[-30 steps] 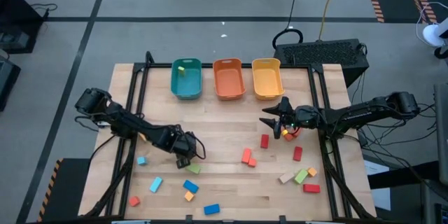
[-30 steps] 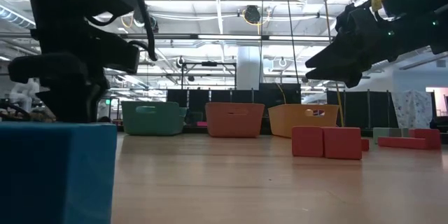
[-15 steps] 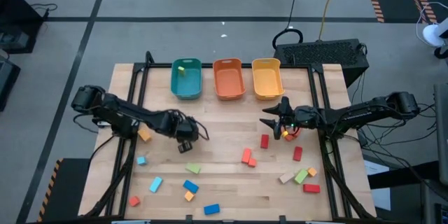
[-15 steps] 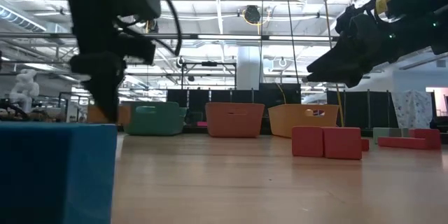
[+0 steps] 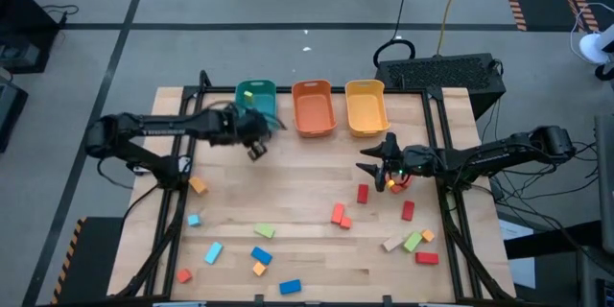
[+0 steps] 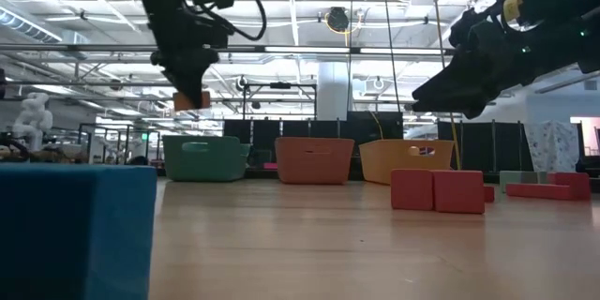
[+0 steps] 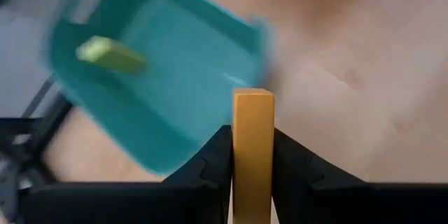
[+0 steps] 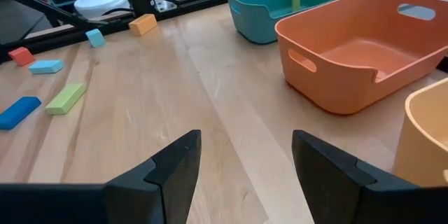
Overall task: Sort blocks by size
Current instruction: Put the yellow thin rectangular block into the blue bin
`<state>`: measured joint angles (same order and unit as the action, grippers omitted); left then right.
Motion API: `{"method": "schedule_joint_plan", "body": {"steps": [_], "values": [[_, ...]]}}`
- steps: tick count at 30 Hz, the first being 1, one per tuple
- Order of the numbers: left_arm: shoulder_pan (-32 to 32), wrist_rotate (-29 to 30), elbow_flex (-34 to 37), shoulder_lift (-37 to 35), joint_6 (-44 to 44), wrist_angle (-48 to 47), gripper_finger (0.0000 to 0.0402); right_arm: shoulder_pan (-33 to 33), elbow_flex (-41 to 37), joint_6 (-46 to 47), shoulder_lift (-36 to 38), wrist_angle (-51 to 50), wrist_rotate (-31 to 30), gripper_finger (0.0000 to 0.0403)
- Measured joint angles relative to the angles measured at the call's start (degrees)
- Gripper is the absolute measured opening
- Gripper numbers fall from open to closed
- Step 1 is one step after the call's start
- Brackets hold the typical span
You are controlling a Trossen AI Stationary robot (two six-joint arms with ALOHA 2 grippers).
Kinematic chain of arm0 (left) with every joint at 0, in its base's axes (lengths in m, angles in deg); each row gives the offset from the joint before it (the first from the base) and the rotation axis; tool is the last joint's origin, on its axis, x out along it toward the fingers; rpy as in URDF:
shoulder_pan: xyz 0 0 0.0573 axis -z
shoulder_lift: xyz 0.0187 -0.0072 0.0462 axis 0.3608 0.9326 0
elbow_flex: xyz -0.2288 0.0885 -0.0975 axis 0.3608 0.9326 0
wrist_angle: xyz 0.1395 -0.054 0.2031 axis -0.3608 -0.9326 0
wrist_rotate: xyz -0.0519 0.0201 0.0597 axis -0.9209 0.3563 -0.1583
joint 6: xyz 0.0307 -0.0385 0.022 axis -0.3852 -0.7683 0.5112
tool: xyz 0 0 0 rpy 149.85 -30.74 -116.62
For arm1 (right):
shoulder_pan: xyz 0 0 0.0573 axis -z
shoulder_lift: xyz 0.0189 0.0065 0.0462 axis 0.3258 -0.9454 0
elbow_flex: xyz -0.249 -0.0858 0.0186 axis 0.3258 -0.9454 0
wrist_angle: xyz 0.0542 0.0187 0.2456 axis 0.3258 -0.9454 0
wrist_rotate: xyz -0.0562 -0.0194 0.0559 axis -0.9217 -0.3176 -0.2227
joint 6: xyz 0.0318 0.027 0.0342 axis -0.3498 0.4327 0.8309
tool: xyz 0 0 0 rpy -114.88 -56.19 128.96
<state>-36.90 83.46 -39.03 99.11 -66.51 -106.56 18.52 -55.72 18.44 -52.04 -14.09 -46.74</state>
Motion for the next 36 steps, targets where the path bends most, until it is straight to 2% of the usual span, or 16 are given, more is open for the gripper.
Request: {"method": "schedule_joint_plan", "body": {"steps": [7,12,19,29,36], "values": [[-11.98,-0.94,-0.74,1.26,-0.20,3.19,0.0071,0.03,0.00,1.43,0.00,-2.82,-3.03,0.0210],[-17.09,-3.16,-0.74,2.93,-0.57,5.24,0.0072,0.00,0.00,1.68,0.00,-3.83,-4.04,0.0210],[-19.78,-5.08,-0.74,6.51,-1.78,12.79,0.0072,0.11,0.00,1.70,0.00,-3.96,-4.51,0.0210],[-20.64,-6.36,-0.74,10.16,0.20,13.05,0.0073,0.11,0.00,1.68,0.00,-6.57,-7.82,0.0210],[-20.69,-2.28,-0.74,10.14,4.73,14.02,0.0090,0.11,0.00,1.68,0.00,-7.27,-7.80,0.0210]]}}
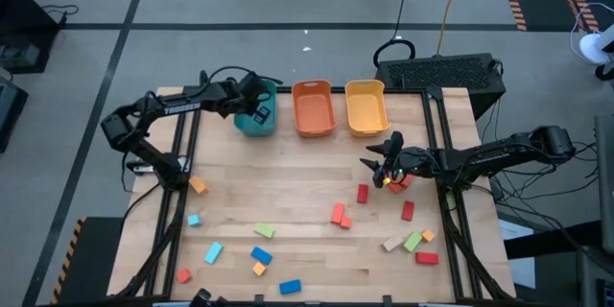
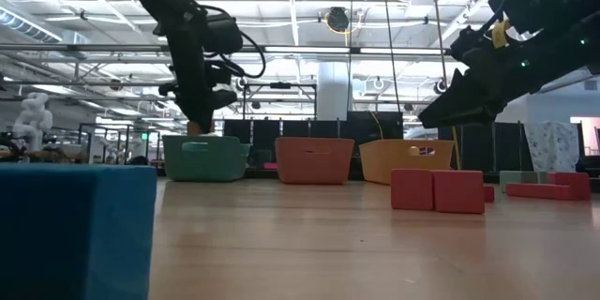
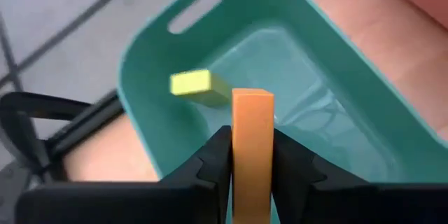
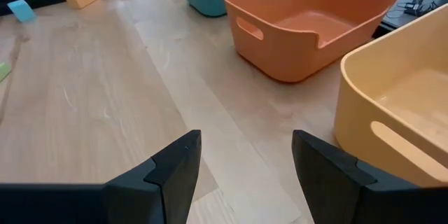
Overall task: Sort blocks by size
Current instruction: Put the yellow thin rectangular block into the blue bin, then put the light blue thin rectangular block into the blue bin
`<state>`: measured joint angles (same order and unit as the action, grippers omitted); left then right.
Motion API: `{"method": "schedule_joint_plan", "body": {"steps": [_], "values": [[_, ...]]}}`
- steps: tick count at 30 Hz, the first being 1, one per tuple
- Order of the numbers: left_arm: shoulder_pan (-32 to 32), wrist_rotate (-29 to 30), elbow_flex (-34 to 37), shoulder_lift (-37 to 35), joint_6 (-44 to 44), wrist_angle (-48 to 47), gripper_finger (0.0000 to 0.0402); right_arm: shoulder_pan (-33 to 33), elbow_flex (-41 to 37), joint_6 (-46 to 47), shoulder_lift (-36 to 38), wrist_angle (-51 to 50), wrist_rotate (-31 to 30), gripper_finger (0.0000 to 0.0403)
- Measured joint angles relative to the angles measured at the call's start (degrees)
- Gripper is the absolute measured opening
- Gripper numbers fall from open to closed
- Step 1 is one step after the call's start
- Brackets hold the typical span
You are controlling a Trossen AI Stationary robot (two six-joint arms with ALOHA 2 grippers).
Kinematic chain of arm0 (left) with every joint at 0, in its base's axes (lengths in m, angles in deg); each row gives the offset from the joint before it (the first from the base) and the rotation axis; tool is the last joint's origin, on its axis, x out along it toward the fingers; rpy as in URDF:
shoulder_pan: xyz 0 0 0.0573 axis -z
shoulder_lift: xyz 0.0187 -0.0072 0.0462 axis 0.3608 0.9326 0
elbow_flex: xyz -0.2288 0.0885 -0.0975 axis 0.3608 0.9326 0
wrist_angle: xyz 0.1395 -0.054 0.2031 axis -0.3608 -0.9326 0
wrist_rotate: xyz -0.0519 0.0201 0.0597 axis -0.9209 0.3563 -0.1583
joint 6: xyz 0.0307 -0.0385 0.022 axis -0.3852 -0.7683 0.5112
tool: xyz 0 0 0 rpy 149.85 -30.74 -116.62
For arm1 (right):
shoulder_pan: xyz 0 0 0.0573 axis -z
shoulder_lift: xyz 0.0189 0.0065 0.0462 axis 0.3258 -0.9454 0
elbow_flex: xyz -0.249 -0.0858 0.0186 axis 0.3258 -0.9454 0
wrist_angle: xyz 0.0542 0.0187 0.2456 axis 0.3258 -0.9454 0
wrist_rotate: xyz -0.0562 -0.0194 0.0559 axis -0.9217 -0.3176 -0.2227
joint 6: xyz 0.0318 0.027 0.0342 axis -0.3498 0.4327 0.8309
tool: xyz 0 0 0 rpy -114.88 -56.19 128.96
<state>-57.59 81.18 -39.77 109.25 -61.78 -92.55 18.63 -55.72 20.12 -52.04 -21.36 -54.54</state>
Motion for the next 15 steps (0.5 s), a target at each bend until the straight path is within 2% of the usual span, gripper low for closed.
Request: {"method": "schedule_joint_plan", "body": {"steps": [7,15], "values": [[-0.36,0.18,0.00,0.00,1.21,-0.38,0.0136,0.00,0.00,0.02,0.00,0.04,0.04,0.0210],[-0.34,-0.18,-0.11,-0.65,2.87,-3.41,0.0143,0.00,0.00,0.02,0.00,0.22,0.04,0.0210]]}}
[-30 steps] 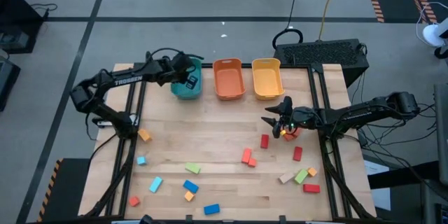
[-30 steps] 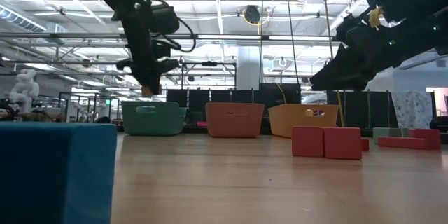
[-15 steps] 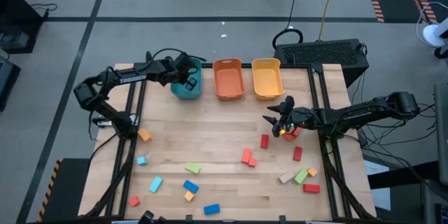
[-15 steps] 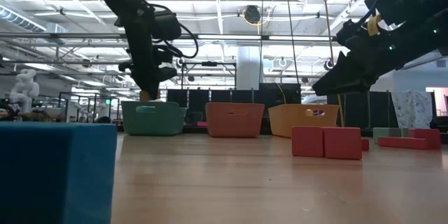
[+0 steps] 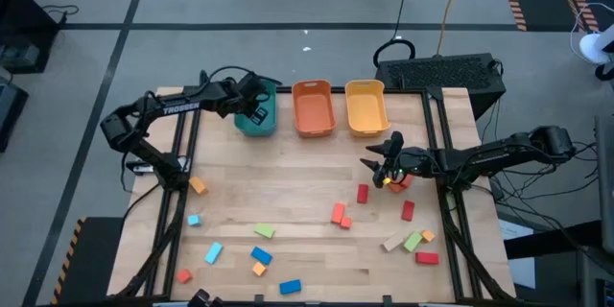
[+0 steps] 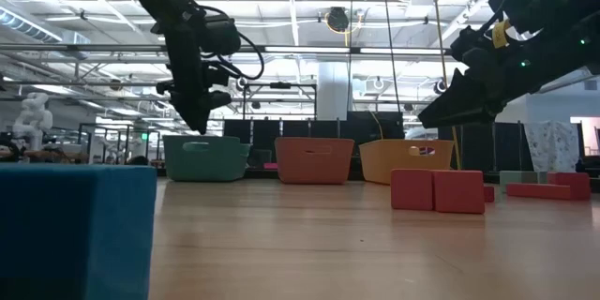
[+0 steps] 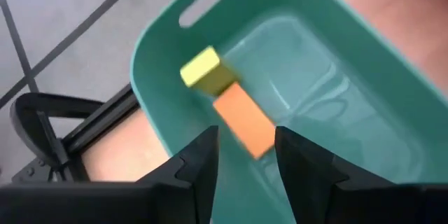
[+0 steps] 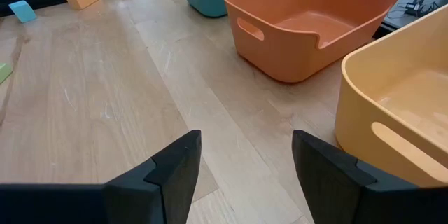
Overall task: Sort blocks by size
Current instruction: Put the light blue thin rectangular block into the blue bin
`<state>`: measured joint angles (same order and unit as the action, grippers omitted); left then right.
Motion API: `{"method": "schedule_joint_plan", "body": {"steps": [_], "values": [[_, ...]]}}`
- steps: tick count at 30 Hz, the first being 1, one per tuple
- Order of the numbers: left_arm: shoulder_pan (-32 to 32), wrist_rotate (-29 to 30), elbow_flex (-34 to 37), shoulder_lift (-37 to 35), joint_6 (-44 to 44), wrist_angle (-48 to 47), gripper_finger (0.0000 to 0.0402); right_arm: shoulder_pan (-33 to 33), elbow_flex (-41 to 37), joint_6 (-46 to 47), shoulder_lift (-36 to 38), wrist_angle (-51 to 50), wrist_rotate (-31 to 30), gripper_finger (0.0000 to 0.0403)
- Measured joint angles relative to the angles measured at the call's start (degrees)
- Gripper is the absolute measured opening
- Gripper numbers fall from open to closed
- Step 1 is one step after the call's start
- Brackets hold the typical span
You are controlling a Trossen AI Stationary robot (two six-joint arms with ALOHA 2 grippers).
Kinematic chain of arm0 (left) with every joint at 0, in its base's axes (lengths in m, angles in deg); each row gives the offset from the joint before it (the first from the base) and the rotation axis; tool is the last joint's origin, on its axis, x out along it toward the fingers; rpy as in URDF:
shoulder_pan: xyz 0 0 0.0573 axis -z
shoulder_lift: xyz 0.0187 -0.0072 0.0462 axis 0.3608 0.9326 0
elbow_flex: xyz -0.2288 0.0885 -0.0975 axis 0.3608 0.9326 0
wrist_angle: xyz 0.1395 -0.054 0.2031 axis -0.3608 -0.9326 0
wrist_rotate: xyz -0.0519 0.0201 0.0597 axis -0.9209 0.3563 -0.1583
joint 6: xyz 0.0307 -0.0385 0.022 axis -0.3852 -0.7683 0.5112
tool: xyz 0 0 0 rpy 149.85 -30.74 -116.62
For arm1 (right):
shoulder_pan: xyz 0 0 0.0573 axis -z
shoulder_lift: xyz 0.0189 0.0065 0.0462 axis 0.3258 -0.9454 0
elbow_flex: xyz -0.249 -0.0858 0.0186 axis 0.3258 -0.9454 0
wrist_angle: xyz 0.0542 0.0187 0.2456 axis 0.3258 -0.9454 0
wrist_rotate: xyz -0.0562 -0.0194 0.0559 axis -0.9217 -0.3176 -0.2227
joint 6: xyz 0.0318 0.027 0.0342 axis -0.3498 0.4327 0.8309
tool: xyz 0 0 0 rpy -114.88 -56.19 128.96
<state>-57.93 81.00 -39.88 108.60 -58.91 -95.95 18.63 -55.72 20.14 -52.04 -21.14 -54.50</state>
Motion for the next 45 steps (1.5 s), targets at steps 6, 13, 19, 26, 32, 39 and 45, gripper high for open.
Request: {"method": "schedule_joint_plan", "body": {"steps": [6,13,19,26,32,39,45], "values": [[0.57,-3.71,-3.62,-1.40,-0.46,-10.67,0.0143,0.00,0.00,-0.57,0.00,0.64,0.02,0.0210],[4.68,-4.23,-6.00,-4.25,-2.77,-17.04,0.0144,0.00,0.00,-0.48,0.02,1.98,0.07,0.0210],[9.79,-4.09,-6.04,-7.32,-7.07,-21.00,0.0144,0.00,0.00,-0.01,0.02,2.93,0.37,0.0210],[17.86,-4.07,-6.04,-9.96,-16.38,-28.16,0.0144,0.00,0.00,0.44,0.02,3.05,0.37,0.0210],[25.88,-4.07,-6.04,-10.42,-24.48,-33.20,0.0144,0.00,-0.01,0.64,0.02,3.04,0.50,0.0210],[34.40,-4.07,-6.04,-10.50,-31.61,-34.93,0.0144,0.00,-0.02,0.59,0.02,3.00,0.55,0.0210],[40.79,-5.73,-6.04,-10.48,-34.53,-34.63,0.0144,0.00,0.00,0.52,0.02,3.00,0.55,0.0210]]}}
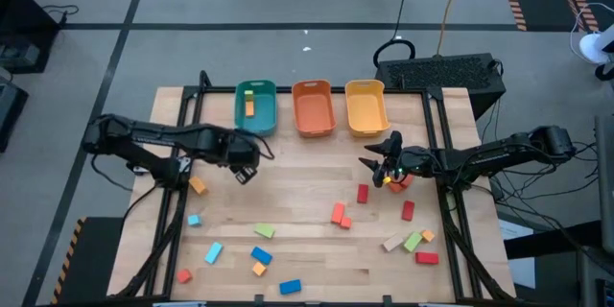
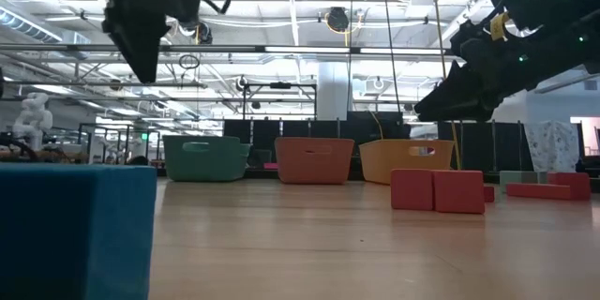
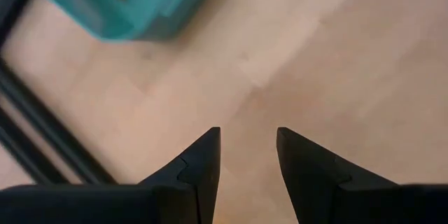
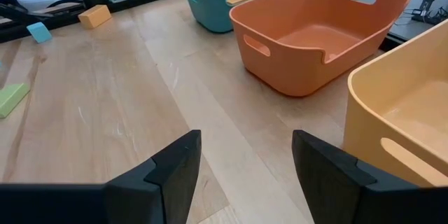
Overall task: Sort blocks by size
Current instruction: Put the light blue thin rectangular block into the blue bin
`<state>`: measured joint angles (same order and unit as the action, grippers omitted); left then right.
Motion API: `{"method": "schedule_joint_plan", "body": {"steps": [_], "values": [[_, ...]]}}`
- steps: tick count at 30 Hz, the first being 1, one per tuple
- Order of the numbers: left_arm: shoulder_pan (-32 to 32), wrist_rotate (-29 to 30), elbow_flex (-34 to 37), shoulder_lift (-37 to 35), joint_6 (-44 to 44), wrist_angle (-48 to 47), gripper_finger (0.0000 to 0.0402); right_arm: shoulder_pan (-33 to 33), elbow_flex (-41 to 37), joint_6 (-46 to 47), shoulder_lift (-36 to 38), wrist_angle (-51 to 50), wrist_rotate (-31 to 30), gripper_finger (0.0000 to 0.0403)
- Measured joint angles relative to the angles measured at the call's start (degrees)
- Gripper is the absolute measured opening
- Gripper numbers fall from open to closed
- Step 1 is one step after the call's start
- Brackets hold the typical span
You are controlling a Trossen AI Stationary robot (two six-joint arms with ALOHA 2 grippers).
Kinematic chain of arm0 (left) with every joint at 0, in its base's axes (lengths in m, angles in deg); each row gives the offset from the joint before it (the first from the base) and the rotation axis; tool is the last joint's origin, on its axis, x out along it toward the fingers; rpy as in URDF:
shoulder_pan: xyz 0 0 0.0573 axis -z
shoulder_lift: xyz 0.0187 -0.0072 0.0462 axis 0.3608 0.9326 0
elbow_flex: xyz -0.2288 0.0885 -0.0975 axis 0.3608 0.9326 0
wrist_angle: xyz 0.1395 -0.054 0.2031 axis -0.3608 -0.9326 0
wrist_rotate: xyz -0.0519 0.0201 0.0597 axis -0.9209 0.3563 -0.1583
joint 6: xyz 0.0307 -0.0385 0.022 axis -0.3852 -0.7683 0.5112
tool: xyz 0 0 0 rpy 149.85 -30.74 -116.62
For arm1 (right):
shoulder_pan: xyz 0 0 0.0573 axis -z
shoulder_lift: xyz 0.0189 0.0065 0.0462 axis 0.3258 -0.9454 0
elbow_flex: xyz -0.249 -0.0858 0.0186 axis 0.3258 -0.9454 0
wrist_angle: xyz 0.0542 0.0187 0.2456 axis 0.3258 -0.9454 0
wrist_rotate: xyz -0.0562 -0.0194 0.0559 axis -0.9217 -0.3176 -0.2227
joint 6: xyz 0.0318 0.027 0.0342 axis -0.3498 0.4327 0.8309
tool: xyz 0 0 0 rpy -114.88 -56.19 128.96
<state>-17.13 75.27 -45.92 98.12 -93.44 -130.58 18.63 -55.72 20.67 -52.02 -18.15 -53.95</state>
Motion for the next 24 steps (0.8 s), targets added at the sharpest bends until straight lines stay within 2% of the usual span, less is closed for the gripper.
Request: {"method": "schedule_joint_plan", "body": {"steps": [7,11,17,24], "values": [[9.10,-5.69,0.00,0.00,-11.80,0.61,0.0144,0.02,-0.01,0.84,0.00,0.14,-0.02,0.0210],[14.33,-5.97,0.00,0.02,-16.63,0.73,0.0144,0.00,0.00,0.96,0.00,0.46,0.00,0.0210],[21.47,-6.89,0.00,0.02,-18.44,4.33,0.0144,0.00,0.00,2.70,0.00,0.44,0.00,0.0210],[28.08,-7.93,0.02,0.04,-31.77,7.58,0.0144,-0.09,0.00,4.02,0.00,0.41,0.00,0.0210]]}}
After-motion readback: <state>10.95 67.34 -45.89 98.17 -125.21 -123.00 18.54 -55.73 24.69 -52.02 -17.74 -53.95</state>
